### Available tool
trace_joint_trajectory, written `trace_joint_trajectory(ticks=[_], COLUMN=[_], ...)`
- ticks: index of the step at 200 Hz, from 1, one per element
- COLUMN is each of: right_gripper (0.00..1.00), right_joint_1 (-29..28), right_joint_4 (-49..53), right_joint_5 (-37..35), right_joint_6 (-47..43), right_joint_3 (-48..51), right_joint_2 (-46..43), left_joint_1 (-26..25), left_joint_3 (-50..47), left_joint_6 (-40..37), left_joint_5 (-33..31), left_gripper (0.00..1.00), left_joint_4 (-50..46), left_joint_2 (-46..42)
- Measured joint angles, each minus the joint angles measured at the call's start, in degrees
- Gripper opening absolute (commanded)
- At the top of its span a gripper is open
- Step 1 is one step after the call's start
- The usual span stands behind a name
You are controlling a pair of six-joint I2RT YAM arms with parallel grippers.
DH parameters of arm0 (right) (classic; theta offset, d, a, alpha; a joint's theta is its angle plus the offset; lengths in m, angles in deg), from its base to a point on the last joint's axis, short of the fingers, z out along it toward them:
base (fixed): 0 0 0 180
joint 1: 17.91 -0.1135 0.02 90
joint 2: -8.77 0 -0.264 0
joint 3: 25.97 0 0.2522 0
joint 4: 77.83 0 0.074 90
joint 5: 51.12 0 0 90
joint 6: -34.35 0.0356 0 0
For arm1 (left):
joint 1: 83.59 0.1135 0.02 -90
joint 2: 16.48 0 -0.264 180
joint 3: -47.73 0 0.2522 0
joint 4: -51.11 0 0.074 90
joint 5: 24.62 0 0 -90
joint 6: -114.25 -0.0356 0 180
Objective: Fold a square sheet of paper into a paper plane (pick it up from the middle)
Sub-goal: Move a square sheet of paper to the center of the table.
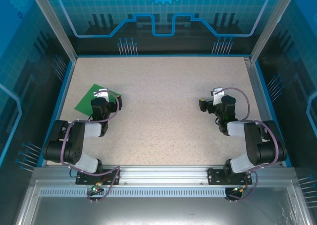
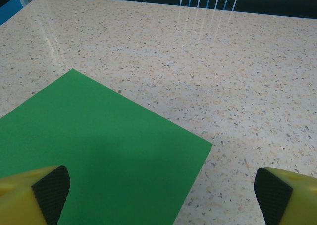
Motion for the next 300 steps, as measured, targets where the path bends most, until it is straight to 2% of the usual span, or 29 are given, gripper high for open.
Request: trace_joint_trajectory(ticks=[113,145,163,183,205,233,263,285,300], right_gripper=[0.99,0.99,0.99,0.99,0.99,0.99,0.99,0.99,0.99], right_joint_1=[0.02,0.11,-0.02,-0.02,-0.04,-0.04,-0.04,-0.9,-2.99], right_joint_4=[0.0,1.11,9.35,23.37,34.75,45.09,51.36,53.16,54.6], right_joint_5=[0.09,2.6,2.56,1.73,2.45,4.09,10.25,16.48,17.79], right_joint_6=[0.02,-0.85,-0.72,1.2,5.33,14.73,22.16,24.79,26.21], right_joint_3=[0.0,-0.02,-2.54,-10.38,-16.55,-18.49,-18.47,-18.45,-18.45], right_joint_2=[0.0,-0.79,-3.96,-8.04,-14.45,-22.14,-24.04,-22.16,-20.87], left_joint_1=[0.0,0.0,0.0,0.13,0.59,2.34,4.46,4.76,4.76], left_joint_3=[0.0,-0.04,0.39,3.72,12.33,19.56,22.01,24.59,26.6], left_joint_6=[0.0,-0.02,0.11,1.88,7.76,16.96,25.11,27.56,28.87], left_joint_5=[0.0,0.66,0.5,0.35,-0.66,1.36,8.98,17.29,21.05], left_gripper=[0.99,0.99,0.99,0.99,0.99,0.99,0.99,0.99,0.99], left_joint_4=[0.0,-0.59,-6.6,-15.65,-27.96,-38.29,-47.98,-52.89,-55.47], left_joint_2=[0.0,-0.66,-5.4,-12.17,-16.13,-18.21,-17.25,-11.93,-7.5])
